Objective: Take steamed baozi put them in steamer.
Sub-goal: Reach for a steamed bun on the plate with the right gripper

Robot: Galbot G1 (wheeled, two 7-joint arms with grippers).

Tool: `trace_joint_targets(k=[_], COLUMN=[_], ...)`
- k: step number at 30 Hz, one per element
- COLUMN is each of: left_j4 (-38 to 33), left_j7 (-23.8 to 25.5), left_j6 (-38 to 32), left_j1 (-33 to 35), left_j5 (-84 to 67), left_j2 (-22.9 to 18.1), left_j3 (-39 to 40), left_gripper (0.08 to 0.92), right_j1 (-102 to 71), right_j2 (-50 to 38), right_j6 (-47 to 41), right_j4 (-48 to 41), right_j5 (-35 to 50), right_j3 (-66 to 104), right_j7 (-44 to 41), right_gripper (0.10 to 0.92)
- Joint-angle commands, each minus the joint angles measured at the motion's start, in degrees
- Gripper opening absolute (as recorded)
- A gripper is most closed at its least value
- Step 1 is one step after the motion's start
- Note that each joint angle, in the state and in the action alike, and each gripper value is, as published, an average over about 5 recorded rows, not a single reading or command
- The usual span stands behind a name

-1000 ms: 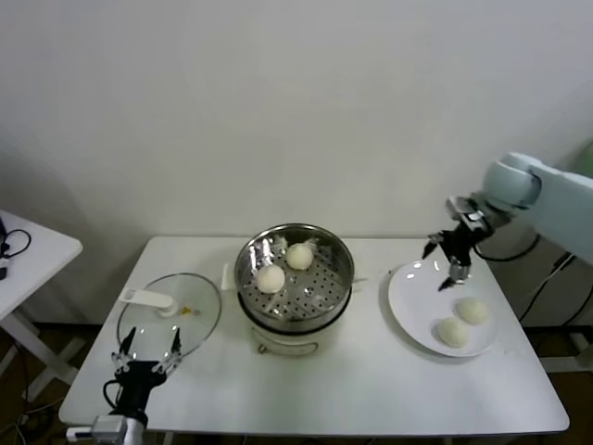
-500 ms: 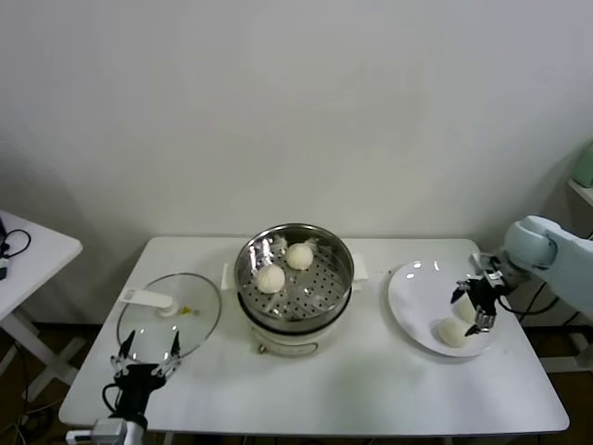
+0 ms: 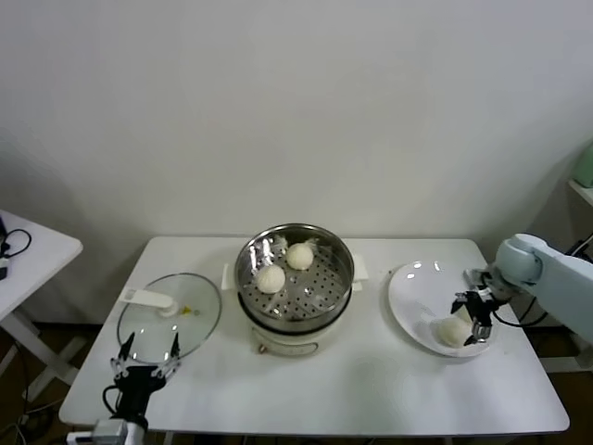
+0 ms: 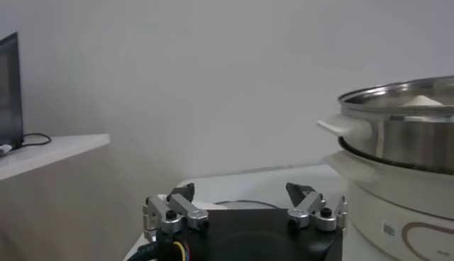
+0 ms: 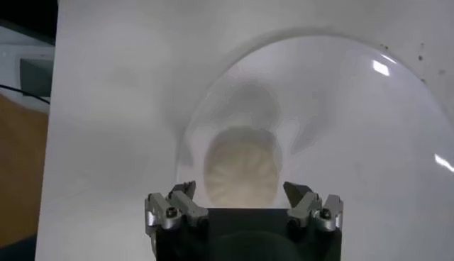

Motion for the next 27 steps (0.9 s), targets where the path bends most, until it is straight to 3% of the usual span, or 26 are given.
trace_joint_targets(k=[1, 15, 27], left_j4=[0.1, 0.6, 0.4], left_j7=[-0.6, -0.7, -0.6], left_j6=[0.2, 0.3, 0.4], left_j1=[-0.3, -0.6, -0.5], left_j5=[-0.4, -0.2, -0.2], left_j2=[-0.1, -0.2, -0.4], left_j3=[-0.1, 0.0, 0.1], left_gripper=[0.823, 0.823, 0.823], right_j1=[-2.1, -2.0, -2.2], right_j2=[2.4, 3.4, 3.3], right_j6=[0.1, 0.0, 0.0], right_j4=[-2.4, -3.8, -3.7], right_j5=[-1.3, -2.2, -2.1], right_j3=[1.0, 1.3, 1.9], right_j7=[0.9, -0.1, 0.0], right_gripper=[0.823, 0.822, 0.757])
